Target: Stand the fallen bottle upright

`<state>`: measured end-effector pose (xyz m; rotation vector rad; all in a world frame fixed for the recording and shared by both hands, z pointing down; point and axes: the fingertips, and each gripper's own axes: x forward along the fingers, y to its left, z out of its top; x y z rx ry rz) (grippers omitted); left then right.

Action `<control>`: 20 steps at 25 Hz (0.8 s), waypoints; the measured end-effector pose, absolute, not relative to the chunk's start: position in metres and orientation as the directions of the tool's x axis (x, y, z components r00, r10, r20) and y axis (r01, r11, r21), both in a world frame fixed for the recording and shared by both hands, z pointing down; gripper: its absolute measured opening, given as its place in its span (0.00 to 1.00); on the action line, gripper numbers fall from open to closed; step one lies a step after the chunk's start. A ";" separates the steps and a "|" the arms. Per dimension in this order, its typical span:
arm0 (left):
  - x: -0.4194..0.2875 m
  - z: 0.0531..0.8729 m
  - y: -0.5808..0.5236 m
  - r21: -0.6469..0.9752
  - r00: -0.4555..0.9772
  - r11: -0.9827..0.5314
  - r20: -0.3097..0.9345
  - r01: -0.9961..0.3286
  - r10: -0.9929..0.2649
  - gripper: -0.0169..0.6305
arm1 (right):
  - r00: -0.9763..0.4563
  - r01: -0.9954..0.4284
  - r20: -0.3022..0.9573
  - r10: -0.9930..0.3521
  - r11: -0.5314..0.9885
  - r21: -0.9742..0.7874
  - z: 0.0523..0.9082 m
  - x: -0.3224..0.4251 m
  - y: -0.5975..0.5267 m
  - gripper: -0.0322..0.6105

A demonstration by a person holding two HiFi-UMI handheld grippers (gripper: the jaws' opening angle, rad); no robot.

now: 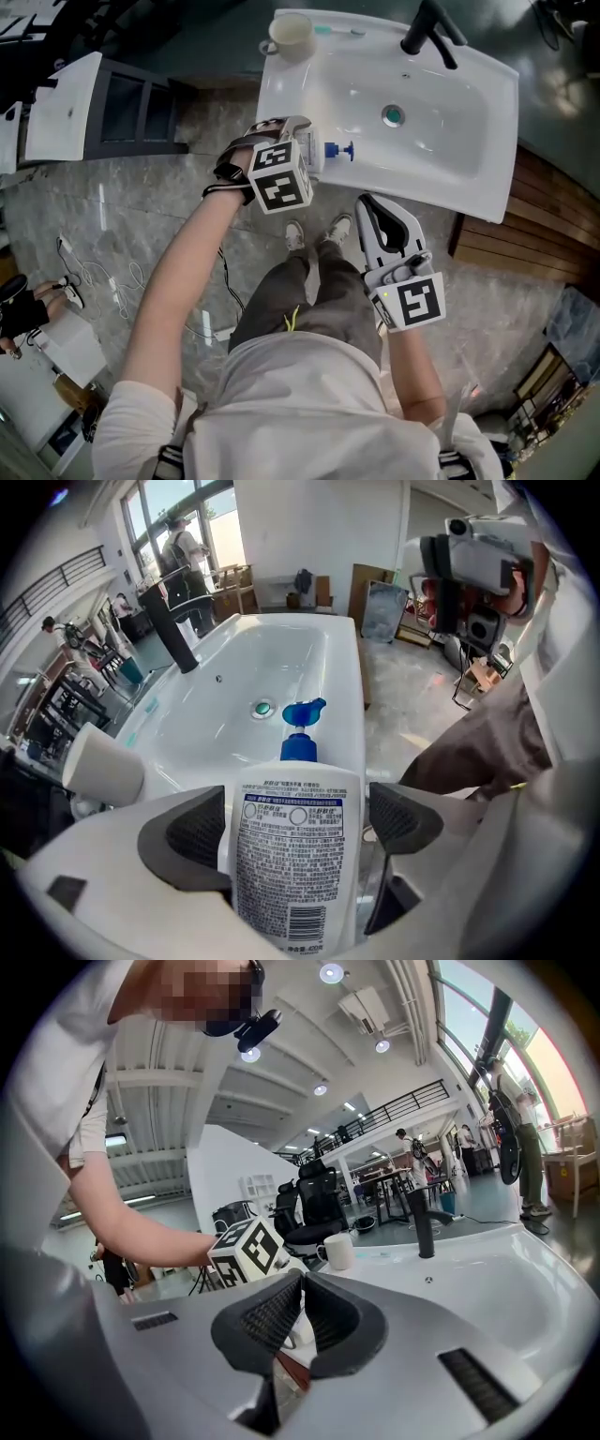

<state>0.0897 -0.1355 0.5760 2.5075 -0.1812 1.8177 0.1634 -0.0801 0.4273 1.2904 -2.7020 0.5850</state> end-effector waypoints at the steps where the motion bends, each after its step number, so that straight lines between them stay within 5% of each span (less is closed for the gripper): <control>1: 0.090 0.578 -0.136 -0.028 0.299 -0.993 0.952 -0.113 -0.060 0.77 | -0.639 -0.765 0.244 -0.729 0.570 -0.301 0.428 0.162 -0.080 0.11; 20: 0.086 0.599 -0.138 0.071 0.296 -0.990 0.955 -0.122 0.032 0.77 | -0.625 -0.778 0.280 -0.729 0.556 -0.292 0.437 0.147 -0.073 0.11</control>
